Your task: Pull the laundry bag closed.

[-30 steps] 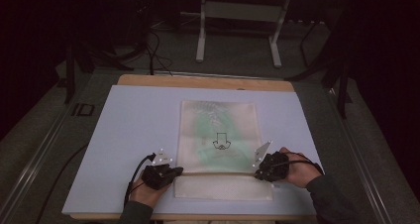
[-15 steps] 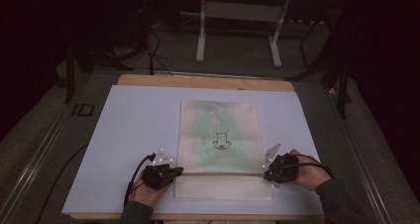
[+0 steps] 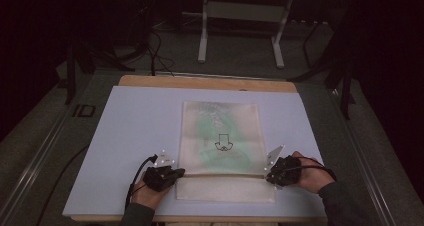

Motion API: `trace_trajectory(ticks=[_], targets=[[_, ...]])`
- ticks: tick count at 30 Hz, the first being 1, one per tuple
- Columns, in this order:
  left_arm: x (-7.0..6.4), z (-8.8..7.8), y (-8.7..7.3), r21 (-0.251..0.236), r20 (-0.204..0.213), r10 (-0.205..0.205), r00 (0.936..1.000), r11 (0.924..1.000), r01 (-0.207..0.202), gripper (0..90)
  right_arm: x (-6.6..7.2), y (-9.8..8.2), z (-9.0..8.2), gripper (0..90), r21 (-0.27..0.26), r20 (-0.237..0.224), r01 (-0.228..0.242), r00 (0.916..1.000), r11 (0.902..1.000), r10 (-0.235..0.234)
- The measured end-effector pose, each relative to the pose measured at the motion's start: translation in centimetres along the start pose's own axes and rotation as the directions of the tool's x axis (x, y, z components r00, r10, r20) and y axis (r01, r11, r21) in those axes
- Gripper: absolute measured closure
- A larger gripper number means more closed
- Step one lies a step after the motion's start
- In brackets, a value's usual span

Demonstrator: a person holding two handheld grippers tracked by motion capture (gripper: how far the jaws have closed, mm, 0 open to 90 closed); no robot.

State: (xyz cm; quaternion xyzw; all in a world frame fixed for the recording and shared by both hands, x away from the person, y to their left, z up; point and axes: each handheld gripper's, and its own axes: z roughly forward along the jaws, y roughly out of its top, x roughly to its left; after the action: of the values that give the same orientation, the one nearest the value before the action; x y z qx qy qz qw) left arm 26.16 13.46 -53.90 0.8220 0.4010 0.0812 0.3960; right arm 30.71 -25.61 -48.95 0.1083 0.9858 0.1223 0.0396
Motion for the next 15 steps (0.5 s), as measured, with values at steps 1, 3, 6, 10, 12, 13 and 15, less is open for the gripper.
trace_trajectory(ticks=[1,3,6,10,12,13,15], targets=[[0.0,0.0,0.0,0.0,0.0,0.0,1.0,1.0,0.0,89.4,0.0,-0.1,0.0,79.7,0.001,0.002,-0.006,1.0,1.0,0.006],[0.0,0.0,0.0,0.001,-0.001,0.001,1.0,1.0,-0.001,89.4,0.0,-0.3,-0.1,79.6,0.007,0.009,-0.006,0.9999,1.0,0.006],[0.0,0.0,0.0,-0.001,-0.003,0.006,1.0,1.0,-0.006,89.4,-0.1,-0.6,-0.4,79.0,0.011,0.019,-0.013,0.9997,0.9999,0.013],[-0.1,0.0,0.0,0.001,-0.005,0.012,0.9999,0.9999,-0.012,89.4,0.0,-1.0,-0.7,78.7,0.008,0.023,-0.023,0.9995,0.9997,0.023],[-0.1,0.0,0.0,0.001,-0.005,0.013,0.9999,0.9999,-0.013,89.3,0.1,-1.1,-0.9,78.5,0.004,0.026,-0.033,0.9991,0.9995,0.033],[-0.1,0.0,0.0,0.001,-0.005,0.013,0.9999,0.9999,-0.013,89.3,0.0,-1.2,-1.0,78.4,-0.002,0.031,-0.03,0.9991,0.9996,0.03],[-0.1,0.0,0.0,0.0,-0.004,0.013,0.9999,0.9999,-0.013,89.3,0.0,-1.4,-1.2,78.3,-0.007,0.035,-0.036,0.9987,0.9993,0.036]])
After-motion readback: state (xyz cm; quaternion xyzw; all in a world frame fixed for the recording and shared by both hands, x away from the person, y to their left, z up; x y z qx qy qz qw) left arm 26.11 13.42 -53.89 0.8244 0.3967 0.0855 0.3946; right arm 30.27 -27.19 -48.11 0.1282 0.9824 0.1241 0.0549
